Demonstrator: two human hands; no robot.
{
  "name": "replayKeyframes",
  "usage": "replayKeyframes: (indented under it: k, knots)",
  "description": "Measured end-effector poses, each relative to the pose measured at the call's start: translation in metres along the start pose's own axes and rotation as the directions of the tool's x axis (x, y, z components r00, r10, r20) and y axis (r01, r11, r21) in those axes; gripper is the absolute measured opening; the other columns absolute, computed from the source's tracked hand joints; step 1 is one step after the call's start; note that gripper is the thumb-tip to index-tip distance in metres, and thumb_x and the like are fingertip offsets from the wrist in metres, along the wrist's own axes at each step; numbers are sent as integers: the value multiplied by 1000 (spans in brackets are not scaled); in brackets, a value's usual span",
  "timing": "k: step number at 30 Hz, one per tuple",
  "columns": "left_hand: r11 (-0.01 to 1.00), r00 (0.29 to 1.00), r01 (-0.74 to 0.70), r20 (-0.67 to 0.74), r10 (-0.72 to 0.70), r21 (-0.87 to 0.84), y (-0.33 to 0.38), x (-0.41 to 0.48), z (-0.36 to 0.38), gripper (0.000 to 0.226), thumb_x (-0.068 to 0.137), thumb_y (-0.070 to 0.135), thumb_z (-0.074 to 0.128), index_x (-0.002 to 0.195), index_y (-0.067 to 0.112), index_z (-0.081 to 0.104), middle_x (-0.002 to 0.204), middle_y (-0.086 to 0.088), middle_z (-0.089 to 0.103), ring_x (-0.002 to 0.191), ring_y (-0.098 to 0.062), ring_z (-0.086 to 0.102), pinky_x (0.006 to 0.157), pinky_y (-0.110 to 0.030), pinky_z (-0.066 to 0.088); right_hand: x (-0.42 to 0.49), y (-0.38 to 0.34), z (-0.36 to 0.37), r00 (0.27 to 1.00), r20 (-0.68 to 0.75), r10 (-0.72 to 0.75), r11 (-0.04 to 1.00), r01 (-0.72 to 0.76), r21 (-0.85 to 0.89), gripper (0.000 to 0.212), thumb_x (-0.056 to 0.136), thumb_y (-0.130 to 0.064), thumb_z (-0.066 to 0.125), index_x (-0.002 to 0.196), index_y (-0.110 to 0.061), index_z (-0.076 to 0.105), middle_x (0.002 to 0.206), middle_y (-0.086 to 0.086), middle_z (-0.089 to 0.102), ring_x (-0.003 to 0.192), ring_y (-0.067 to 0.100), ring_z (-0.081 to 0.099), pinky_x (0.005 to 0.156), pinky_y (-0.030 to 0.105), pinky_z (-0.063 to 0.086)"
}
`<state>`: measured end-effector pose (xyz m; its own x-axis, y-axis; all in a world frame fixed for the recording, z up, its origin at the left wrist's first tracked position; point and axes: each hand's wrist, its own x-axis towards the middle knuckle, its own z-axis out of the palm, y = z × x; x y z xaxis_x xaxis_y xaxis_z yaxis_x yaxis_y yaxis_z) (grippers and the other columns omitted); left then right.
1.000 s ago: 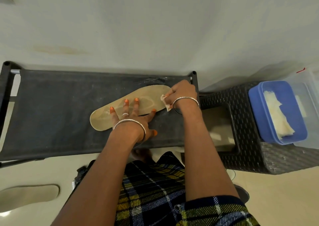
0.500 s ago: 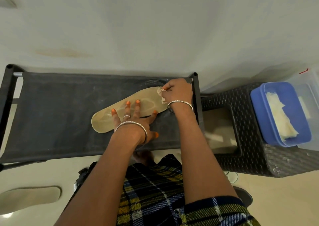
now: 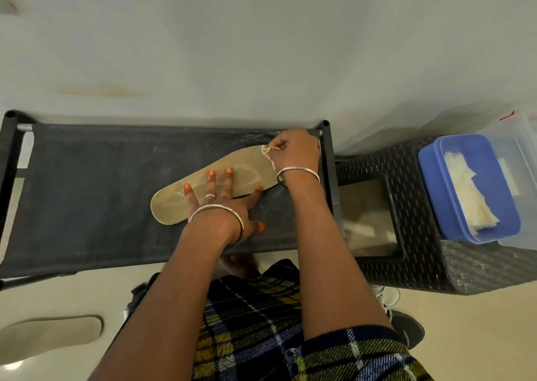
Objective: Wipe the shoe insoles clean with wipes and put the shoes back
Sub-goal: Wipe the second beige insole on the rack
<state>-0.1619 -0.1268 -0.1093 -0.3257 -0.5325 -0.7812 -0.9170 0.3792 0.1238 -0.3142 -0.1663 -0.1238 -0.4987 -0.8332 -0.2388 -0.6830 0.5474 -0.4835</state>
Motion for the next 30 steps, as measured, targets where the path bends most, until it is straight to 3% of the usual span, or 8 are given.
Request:
replayKeyframes:
  k: [5, 11, 15, 18, 23, 27, 30]
  knots:
    - [1000, 1000, -9, 1, 9, 2, -2, 0, -1, 74, 91, 68, 39, 145, 57, -9, 154, 0, -37, 142, -33, -31, 109, -69, -10, 2, 9, -9, 989, -109, 99, 994, -104, -33, 18, 87, -10, 65, 87, -22, 78, 94, 6, 75, 96, 26, 66, 83, 28, 51]
    - [1000, 1000, 3, -6, -3, 5, 0, 1, 0, 75, 91, 68, 39, 145, 57, -10, 154, 1, -37, 142, -32, -31, 109, -69, -10, -5, -10, 6, 996, 59, -65, 998, 64, 20, 8, 84, -17, 73, 85, -22, 78, 84, 0, 75, 81, 19, 69, 78, 26, 54]
    - [1000, 1000, -15, -9, 15, -7, -2, -1, -1, 73, 91, 67, 39, 146, 57, -9, 154, 1, -37, 142, -33, -32, 109, -70, -12, 6, 8, -7, 999, -2, 49, 994, -49, -99, 11, 83, -18, 71, 87, -22, 80, 93, 2, 75, 93, 25, 68, 79, 25, 52]
    - [1000, 1000, -25, -15, 24, -12, -3, -3, -3, 74, 90, 67, 42, 146, 57, -7, 152, 1, -40, 141, -33, -34, 109, -70, -12, 9, 15, -10, 995, -26, 100, 990, -102, -94, 7, 82, -18, 73, 84, -22, 78, 93, 3, 75, 94, 25, 69, 81, 28, 55]
    - [1000, 1000, -25, 11, 25, 13, -5, -3, -1, 77, 88, 71, 40, 144, 58, -10, 150, 2, -43, 140, -31, -36, 108, -70, -12, -5, -10, 5, 983, 156, -94, 996, 94, 12, 2, 79, -22, 79, 78, -22, 77, 83, -5, 74, 84, 17, 70, 81, 27, 54]
    - [1000, 1000, -22, 4, 22, 10, -8, -4, 2, 76, 88, 72, 39, 143, 59, -12, 151, 1, -42, 140, -31, -36, 107, -70, -15, -8, -12, 13, 989, 84, -121, 990, 114, 84, 4, 77, -19, 79, 79, -22, 77, 72, -8, 69, 76, 13, 68, 81, 34, 57]
    - [1000, 1000, -15, 8, 15, 17, -10, -4, 2, 77, 88, 72, 39, 144, 58, -13, 151, 0, -41, 140, -31, -36, 107, -70, -17, -5, -9, 9, 990, 90, -110, 993, 105, 56, 4, 78, -19, 78, 82, -21, 78, 77, -6, 72, 79, 14, 68, 82, 31, 56]
